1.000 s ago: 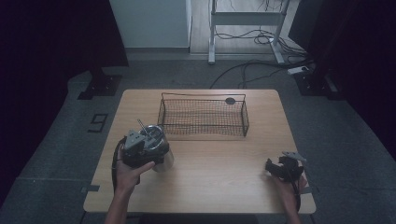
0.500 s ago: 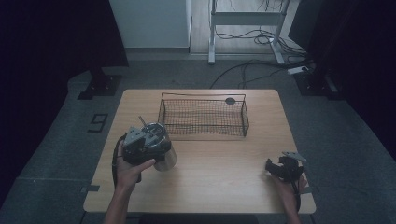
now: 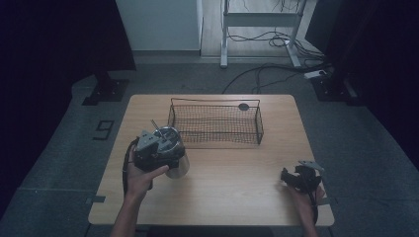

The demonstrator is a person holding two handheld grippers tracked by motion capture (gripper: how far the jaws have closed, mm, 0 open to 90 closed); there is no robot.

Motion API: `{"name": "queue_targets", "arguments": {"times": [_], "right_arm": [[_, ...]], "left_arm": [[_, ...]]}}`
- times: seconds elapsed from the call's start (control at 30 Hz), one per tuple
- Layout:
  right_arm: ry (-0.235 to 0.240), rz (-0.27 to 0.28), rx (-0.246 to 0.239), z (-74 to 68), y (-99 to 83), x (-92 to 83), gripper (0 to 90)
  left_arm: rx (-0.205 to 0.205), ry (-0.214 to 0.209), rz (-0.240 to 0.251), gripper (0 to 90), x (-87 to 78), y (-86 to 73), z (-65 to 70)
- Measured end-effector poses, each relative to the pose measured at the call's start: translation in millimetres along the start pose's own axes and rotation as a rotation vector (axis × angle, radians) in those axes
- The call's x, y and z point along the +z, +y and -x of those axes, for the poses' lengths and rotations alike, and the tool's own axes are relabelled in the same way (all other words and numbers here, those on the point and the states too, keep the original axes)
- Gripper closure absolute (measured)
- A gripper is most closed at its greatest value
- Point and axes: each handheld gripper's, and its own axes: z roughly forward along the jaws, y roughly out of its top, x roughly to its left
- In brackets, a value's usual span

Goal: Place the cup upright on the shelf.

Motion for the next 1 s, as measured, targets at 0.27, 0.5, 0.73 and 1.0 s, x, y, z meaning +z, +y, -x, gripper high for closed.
{"name": "queue_targets", "arguments": {"times": [0.27,0.5,0.73,1.0], "right_arm": [[0.000,0.000,0.000,0.0,0.0,0.0,14.0],[0.000,0.000,0.000,0.0,0.0,0.0,14.1],[-0.001,0.000,0.000,-0.1,0.0,0.0,14.1],[-0.001,0.000,0.000,-0.1,0.0,0.0,14.0]], "left_arm": [[0.014,0.001,0.001,3.5,0.3,5.4,3.4],[0.016,0.004,-0.003,3.5,2.2,7.9,3.1],[0.017,0.003,-0.006,3.5,3.5,10.0,3.3],[0.025,0.013,-0.022,3.6,6.7,11.1,2.2]]}}
